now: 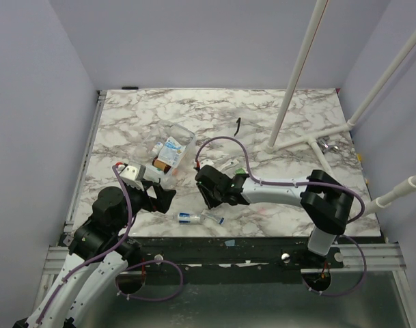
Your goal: Organize the medicine kit
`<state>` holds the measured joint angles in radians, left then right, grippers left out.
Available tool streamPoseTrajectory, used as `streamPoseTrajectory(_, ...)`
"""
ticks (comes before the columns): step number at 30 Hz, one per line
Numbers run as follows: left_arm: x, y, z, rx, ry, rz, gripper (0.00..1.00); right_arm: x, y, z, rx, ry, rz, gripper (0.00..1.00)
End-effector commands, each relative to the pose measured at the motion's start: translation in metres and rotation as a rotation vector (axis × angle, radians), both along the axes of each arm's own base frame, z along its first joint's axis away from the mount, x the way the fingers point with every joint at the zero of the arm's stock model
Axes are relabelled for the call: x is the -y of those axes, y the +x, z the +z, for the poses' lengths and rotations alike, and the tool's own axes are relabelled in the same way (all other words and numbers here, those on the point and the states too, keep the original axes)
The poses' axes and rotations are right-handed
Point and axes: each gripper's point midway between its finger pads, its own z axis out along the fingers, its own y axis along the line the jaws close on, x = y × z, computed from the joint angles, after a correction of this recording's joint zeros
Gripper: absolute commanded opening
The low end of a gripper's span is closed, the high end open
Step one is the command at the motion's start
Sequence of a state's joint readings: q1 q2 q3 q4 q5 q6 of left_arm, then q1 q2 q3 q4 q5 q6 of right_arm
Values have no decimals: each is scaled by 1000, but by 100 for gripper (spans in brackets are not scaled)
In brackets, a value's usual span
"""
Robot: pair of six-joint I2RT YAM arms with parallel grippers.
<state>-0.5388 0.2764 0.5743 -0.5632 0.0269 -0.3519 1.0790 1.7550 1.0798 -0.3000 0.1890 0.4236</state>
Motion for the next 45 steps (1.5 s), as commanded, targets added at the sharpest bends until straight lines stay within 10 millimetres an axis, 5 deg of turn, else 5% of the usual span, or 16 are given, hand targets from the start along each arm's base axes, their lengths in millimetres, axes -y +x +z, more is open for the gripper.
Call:
streamPoseTrajectory(1, 0, 3, -1, 0, -1, 9, 98, -6, 12, 1, 49, -2, -48, 34)
streamPoseTrajectory(28, 0, 4, -4, -9, 5, 16, 98, 5, 0, -30, 36, -92, -10, 22)
streamPoseTrajectory(33, 0, 5, -4, -14, 6, 17, 98, 13, -2, -32, 44, -121, 1, 14)
streamPoseTrajectory(38, 0, 5, -5, -17, 7, 18, 98, 18, -4, -27, 57, -121, 20, 1)
streamPoseTrajectory(45, 0, 5, -5, -18, 7, 18, 98, 24, -5, -4, 97, -112, 86, 1)
